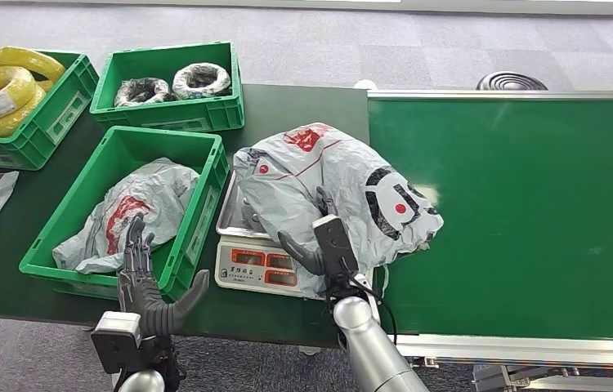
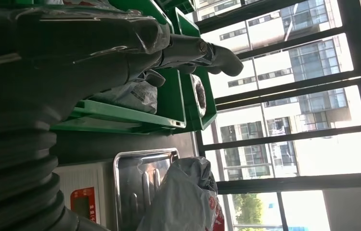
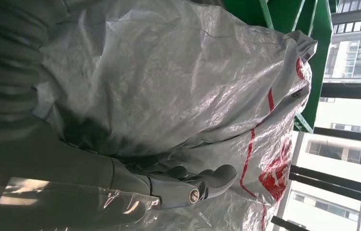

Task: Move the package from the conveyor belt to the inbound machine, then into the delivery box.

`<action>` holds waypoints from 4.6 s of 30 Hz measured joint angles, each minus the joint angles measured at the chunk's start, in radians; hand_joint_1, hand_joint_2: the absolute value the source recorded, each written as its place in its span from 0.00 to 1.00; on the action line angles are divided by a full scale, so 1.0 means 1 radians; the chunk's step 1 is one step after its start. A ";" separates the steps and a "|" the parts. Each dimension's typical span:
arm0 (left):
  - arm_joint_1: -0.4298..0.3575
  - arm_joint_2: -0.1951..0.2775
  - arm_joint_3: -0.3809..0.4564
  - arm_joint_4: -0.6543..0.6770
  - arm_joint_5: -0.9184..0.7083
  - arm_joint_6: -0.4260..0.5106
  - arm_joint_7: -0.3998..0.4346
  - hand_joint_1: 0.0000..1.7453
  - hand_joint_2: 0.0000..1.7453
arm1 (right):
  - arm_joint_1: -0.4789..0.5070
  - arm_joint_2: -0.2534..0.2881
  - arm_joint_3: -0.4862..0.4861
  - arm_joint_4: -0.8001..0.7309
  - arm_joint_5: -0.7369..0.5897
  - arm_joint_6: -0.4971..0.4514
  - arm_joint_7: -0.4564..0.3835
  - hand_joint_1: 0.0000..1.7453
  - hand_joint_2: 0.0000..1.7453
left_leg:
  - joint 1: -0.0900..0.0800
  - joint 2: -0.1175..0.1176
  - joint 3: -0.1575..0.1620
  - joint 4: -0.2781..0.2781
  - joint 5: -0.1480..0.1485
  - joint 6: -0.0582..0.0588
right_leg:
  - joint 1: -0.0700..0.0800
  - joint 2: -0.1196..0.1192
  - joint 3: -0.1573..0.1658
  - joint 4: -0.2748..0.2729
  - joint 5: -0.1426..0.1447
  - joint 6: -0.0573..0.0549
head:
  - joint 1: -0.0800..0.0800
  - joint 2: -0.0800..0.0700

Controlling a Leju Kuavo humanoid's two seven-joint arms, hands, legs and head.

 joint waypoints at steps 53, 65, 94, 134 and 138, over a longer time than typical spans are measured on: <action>0.071 -0.017 0.044 -0.062 -0.017 0.018 -0.025 0.00 1.00 | 0.334 -0.094 0.007 -0.717 0.163 -0.370 -0.061 0.00 1.00 | 0.000 0.000 -0.001 0.000 0.000 0.000 | 0.000 0.000 -0.001 0.000 0.000 0.000 | 0.000 0.000; -0.066 0.005 0.042 0.021 -0.067 0.038 -0.035 0.00 1.00 | 0.390 -0.019 -0.056 -0.667 0.367 -0.371 -0.225 0.00 1.00 | 0.000 -0.002 -0.001 0.000 0.000 0.000 | 0.000 -0.002 -0.001 0.000 0.000 0.000 | 0.000 0.000; -0.246 0.006 0.195 0.172 -0.105 0.008 0.006 0.00 1.00 | 0.399 0.036 -0.452 -0.901 0.343 -0.370 -0.094 0.00 1.00 | 0.000 -0.003 -0.001 0.000 0.000 0.000 | 0.000 -0.002 0.000 0.000 0.000 0.000 | 0.000 0.000; -0.650 -0.157 -0.438 1.096 -0.997 -0.008 0.220 0.97 1.00 | 0.446 0.046 -0.439 -0.972 0.356 -0.371 -0.068 0.00 1.00 | -0.002 -0.002 -0.002 0.001 0.001 0.001 | -0.002 -0.002 -0.001 0.001 0.001 0.001 | 0.000 0.000; -0.644 -0.157 -0.439 1.113 -0.984 0.007 0.223 1.00 1.00 | 0.445 0.046 -0.422 -0.974 0.354 -0.371 -0.077 0.00 1.00 | -0.002 -0.002 -0.002 0.001 0.001 0.001 | -0.003 -0.002 -0.001 0.001 0.001 0.001 | 0.000 0.000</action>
